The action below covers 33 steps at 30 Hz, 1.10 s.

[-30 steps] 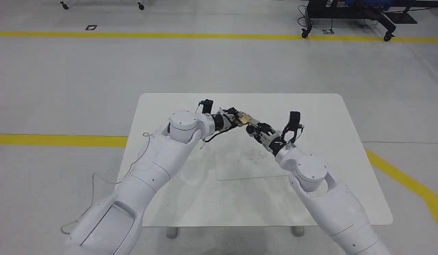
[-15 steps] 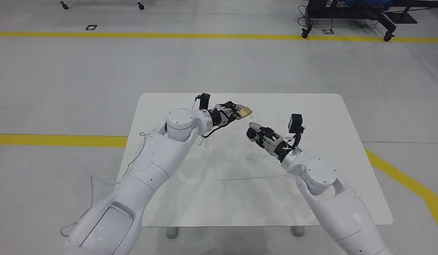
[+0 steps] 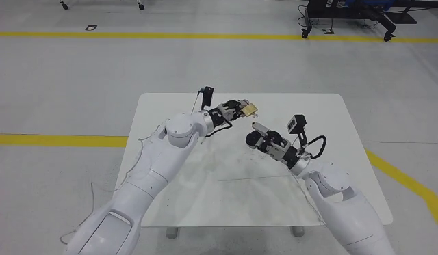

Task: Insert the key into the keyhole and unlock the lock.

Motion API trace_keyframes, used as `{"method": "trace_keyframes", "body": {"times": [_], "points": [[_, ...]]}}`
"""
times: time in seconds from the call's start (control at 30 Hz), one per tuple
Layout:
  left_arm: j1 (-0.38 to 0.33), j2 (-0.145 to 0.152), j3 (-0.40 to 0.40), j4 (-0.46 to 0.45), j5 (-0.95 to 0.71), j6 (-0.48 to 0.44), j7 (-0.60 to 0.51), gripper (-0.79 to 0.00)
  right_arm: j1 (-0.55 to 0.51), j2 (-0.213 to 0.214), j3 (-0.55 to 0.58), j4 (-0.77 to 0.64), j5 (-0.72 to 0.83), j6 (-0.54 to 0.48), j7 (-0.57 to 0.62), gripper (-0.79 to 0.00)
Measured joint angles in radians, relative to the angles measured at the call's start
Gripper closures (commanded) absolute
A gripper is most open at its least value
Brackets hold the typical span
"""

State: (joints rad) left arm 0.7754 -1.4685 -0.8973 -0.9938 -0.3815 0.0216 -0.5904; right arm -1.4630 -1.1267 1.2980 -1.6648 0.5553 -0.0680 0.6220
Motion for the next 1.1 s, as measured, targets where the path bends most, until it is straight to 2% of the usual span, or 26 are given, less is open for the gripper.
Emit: {"method": "trace_keyframes", "body": {"times": [0.03,0.23,0.43,0.57,0.73,0.87,0.97,1.1], "points": [[0.003,0.001,-0.003,-0.004,0.003,-0.005,-0.003,0.000,0.006,0.000,0.002,0.009,0.012,0.002,0.011,0.000],[0.018,0.003,-0.017,-0.018,0.003,0.005,-0.016,0.000,0.021,-0.002,0.018,0.047,0.079,-0.021,0.068,0.000],[0.014,-0.010,-0.049,0.026,-0.209,0.150,-0.124,0.000,0.007,-0.005,0.039,0.055,0.068,-0.177,0.069,0.000],[-0.007,-0.018,-0.050,0.068,-0.259,0.210,-0.158,0.000,0.006,-0.011,0.032,0.069,0.033,-0.254,0.012,0.000],[-0.022,-0.025,-0.043,0.098,-0.286,0.232,-0.176,0.000,0.017,-0.018,0.015,0.076,-0.031,-0.300,-0.039,0.000],[-0.033,-0.031,-0.036,0.116,-0.287,0.240,-0.177,0.000,0.011,-0.024,0.001,0.068,-0.173,-0.364,-0.146,0.000],[-0.037,-0.033,-0.033,0.125,-0.286,0.238,-0.177,0.000,0.013,-0.031,-0.023,0.069,-0.236,-0.366,-0.225,0.000],[-0.039,-0.036,-0.031,0.131,-0.286,0.237,-0.179,0.000,0.031,-0.038,-0.041,0.086,-0.271,-0.351,-0.272,0.000]]}}
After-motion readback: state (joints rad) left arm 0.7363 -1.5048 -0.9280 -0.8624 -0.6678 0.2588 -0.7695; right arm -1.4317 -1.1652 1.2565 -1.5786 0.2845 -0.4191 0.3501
